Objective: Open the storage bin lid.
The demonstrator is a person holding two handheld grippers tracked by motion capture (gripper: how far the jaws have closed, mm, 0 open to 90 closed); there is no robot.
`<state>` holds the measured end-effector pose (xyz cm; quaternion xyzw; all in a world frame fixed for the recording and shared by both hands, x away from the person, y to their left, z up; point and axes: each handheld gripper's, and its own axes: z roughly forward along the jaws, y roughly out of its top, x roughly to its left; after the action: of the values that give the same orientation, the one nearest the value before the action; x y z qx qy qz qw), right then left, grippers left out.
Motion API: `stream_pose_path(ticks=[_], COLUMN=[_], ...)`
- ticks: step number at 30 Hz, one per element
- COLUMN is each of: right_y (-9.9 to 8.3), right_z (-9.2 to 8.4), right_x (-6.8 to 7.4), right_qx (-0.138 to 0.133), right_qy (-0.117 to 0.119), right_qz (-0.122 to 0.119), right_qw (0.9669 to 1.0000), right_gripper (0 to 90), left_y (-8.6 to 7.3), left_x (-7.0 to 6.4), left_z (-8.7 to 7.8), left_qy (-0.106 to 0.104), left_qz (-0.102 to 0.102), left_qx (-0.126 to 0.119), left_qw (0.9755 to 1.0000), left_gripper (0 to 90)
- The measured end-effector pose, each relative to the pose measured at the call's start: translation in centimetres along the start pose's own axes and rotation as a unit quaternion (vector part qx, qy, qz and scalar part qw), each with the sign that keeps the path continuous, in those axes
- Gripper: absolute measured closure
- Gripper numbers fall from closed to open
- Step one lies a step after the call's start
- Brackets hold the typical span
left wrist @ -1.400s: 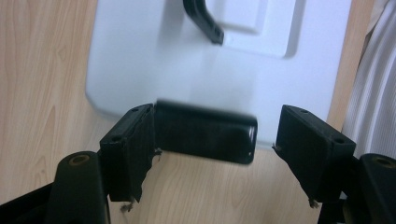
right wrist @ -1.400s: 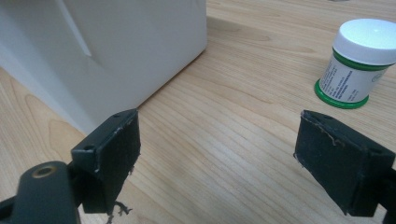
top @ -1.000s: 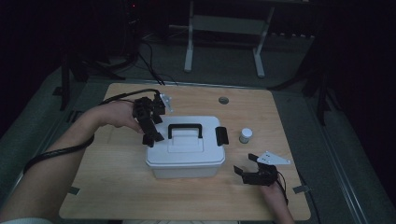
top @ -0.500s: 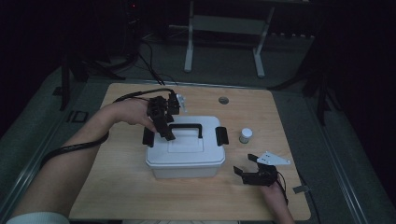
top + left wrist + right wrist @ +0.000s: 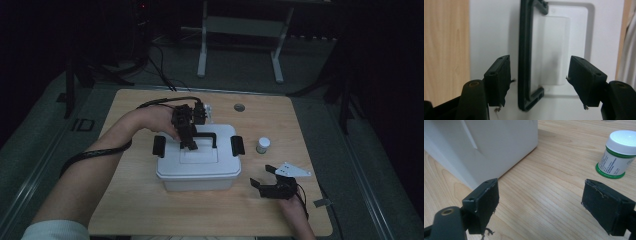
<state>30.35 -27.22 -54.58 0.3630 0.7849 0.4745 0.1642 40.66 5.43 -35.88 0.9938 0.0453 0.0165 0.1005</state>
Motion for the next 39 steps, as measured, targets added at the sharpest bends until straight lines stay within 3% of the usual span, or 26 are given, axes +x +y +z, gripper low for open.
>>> stream_pose_path(ticks=[1,3,9,15,17,23,31,39], right_y=[0.0,0.0,0.0,0.0,0.0,0.0,0.0,0.0], right_z=[0.0,0.0,0.0,0.0,0.0,-0.1,-0.1,0.0], right_x=[0.0,0.0,0.0,-0.1,0.0,0.0,-0.1,0.0], right_qx=[0.000,0.000,0.000,0.000,0.000,-0.001,-0.002,0.000], right_qy=[0.001,0.001,0.003,0.004,0.004,0.005,0.005,0.005], right_qz=[0.001,0.001,0.000,0.001,0.001,0.002,0.003,0.001], right_qw=[1.0000,1.0000,1.0000,1.0000,1.0000,1.0000,1.0000,1.0000], right_gripper=[14.0,14.0,14.0,14.1,14.1,14.1,14.1,14.1], left_y=[0.3,0.4,1.1,1.8,2.0,1.9,1.7,1.3], left_x=[0.0,0.0,0.2,0.1,0.1,0.2,0.1,0.2], left_z=[0.2,0.3,0.4,0.7,0.9,0.8,0.2,-2.0], left_qy=[0.002,0.005,0.008,-0.007,-0.012,-0.026,-0.022,0.002], left_qz=[0.007,0.008,0.009,0.011,0.010,0.006,0.011,0.013], left_qx=[0.003,0.003,0.014,0.033,0.043,0.038,0.029,0.016], left_qw=[1.0000,1.0000,0.9998,0.9994,0.9989,0.9989,0.9993,0.9998], left_gripper=[41.3,43.0,64.9,80.1,80.6,83.2,83.4,83.5])
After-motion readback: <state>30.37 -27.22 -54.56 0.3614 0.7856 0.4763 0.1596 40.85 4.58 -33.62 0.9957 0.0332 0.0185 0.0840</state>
